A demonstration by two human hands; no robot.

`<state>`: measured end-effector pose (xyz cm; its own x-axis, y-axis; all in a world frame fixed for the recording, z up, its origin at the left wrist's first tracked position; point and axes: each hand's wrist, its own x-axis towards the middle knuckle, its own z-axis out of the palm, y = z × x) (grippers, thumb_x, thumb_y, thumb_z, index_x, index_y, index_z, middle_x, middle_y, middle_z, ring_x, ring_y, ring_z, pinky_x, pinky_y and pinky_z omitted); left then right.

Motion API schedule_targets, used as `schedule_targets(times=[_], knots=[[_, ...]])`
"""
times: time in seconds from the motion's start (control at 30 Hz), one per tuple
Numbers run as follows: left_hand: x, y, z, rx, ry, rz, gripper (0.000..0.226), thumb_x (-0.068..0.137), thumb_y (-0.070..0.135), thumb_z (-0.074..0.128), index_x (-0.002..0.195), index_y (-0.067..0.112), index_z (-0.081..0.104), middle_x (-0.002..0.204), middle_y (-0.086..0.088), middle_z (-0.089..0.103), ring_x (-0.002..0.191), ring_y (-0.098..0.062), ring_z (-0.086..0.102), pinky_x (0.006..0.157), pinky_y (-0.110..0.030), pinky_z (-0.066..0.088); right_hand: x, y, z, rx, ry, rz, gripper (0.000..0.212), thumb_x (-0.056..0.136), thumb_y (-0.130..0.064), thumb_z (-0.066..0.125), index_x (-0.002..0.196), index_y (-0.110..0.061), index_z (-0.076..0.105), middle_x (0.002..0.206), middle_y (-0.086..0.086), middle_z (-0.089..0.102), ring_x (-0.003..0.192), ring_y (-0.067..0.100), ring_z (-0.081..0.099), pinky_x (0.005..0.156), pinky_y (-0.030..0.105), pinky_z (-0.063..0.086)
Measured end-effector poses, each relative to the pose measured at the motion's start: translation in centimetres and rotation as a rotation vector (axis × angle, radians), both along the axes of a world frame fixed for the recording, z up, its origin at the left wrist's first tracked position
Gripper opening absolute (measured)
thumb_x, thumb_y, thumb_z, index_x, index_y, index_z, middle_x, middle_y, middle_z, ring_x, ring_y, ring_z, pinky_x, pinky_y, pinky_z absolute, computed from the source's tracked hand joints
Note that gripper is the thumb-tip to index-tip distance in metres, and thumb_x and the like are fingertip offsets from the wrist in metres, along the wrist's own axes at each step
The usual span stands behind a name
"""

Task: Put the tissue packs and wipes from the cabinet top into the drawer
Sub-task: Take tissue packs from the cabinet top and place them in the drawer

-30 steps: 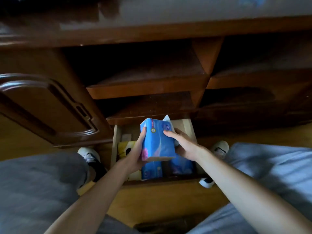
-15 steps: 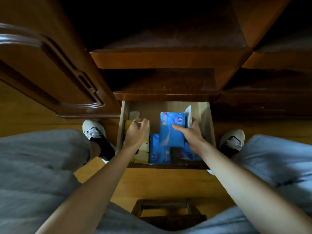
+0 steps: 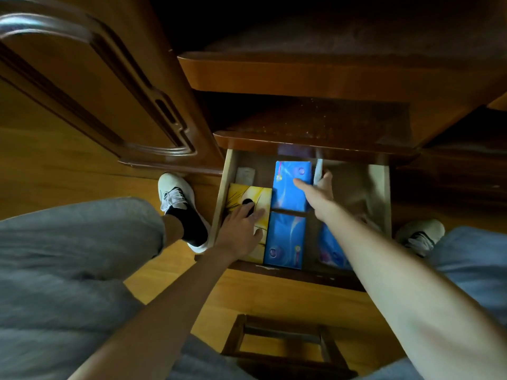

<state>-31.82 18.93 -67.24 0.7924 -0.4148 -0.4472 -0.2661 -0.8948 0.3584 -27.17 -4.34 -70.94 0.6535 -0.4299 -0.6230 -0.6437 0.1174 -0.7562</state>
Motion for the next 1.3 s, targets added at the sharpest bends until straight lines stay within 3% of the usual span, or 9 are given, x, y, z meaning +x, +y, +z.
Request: schedule_targets(times=[0.1,0.3,0.4,0.47,0.67,0.83,1.03,1.17,1.3], knots=[[-0.1,-0.2,-0.1,-0.006,0.002,0.011,0.059,0.098,0.038,0.055,0.154,0.031,0.036,0.165,-0.002,0.023,0.151,-0.027,0.02,0.119,-0.048,0.028,-0.4,-0.3,-1.8,-0.104,0.107,0.166,0.091,0.085,-0.032,0.083,0.154,-0.011,0.028,0.144,0.006,0.053,0.117,0.024,0.061,0.087,0.03,0.052],[-0.1,-0.5,0.0,-0.034,-0.064,0.059,0.052,0.096,0.037,0.057,0.147,0.032,0.045,0.16,-0.001,0.033,0.145,-0.026,0.034,0.114,-0.046,0.034,0.6,-0.8,-2.0,-0.153,0.176,0.209,0.072,0.081,-0.029,0.086,0.135,-0.013,0.041,0.123,0.002,0.056,0.104,0.02,0.059,0.081,0.035,0.05],[0.1,-0.4,0.0,-0.031,-0.065,0.055,0.052,0.096,0.037,0.057,0.147,0.032,0.046,0.16,-0.001,0.034,0.144,-0.026,0.036,0.113,-0.045,0.034,0.0,0.0,-2.0,-0.178,0.197,0.179,0.057,0.085,-0.035,0.082,0.121,-0.018,0.04,0.114,0.0,0.054,0.082,0.013,0.059,0.061,0.026,0.048],[0.1,-0.3,0.0,-0.025,-0.054,0.046,0.054,0.096,0.037,0.058,0.148,0.033,0.044,0.161,-0.001,0.032,0.145,-0.026,0.034,0.113,-0.045,0.034,-0.5,0.3,-2.0,-0.193,0.185,0.173,0.054,0.091,-0.039,0.074,0.126,-0.017,0.04,0.114,0.001,0.053,0.072,0.007,0.051,0.053,0.024,0.04],[0.0,-0.3,-0.3,-0.03,-0.041,0.049,0.057,0.095,0.035,0.06,0.149,0.031,0.043,0.159,-0.003,0.035,0.144,-0.027,0.035,0.114,-0.045,0.036,-2.4,-3.4,-0.3,-0.441,0.196,0.16,0.038,0.107,-0.032,0.042,0.131,-0.004,0.048,0.138,0.024,0.057,0.117,0.041,0.06,0.09,0.043,0.05],[-0.3,-1.2,-0.8,-0.025,-0.087,0.111,0.054,0.092,0.031,0.063,0.144,0.026,0.05,0.152,-0.004,0.043,0.138,-0.028,0.041,0.109,-0.044,0.04,-4.5,-8.4,1.4,-0.497,0.244,0.084,0.036,0.106,-0.029,0.046,0.135,-0.008,0.045,0.139,0.021,0.057,0.115,0.038,0.064,0.076,0.036,0.048],[-0.2,-2.0,-0.7,-0.028,-0.078,0.139,0.05,0.091,0.029,0.066,0.139,0.02,0.055,0.143,-0.005,0.047,0.134,-0.026,0.043,0.108,-0.047,0.041,-7.4,-9.6,0.3,-0.37,0.362,0.329,0.041,0.104,-0.022,0.051,0.138,0.0,0.045,0.132,0.023,0.059,0.111,0.036,0.063,0.093,0.048,0.055],[-0.2,-2.1,-0.6,-0.033,-0.075,0.153,0.05,0.092,0.028,0.066,0.14,0.021,0.053,0.142,-0.004,0.05,0.133,-0.025,0.045,0.107,-0.045,0.042,-8.3,-9.0,0.0,-0.297,0.393,0.417,0.04,0.103,-0.019,0.056,0.139,-0.004,0.051,0.127,0.017,0.063,0.096,0.025,0.064,0.068,0.032,0.053],[-0.2,-2.6,-0.5,0.007,-0.093,0.163,0.05,0.092,0.03,0.066,0.139,0.023,0.051,0.142,-0.003,0.052,0.132,-0.024,0.047,0.107,-0.045,0.042,-9.0,-8.7,0.2,-0.246,0.449,0.453,0.035,0.1,-0.018,0.063,0.132,-0.007,0.057,0.122,0.016,0.068,0.097,0.025,0.07,0.068,0.032,0.058]])
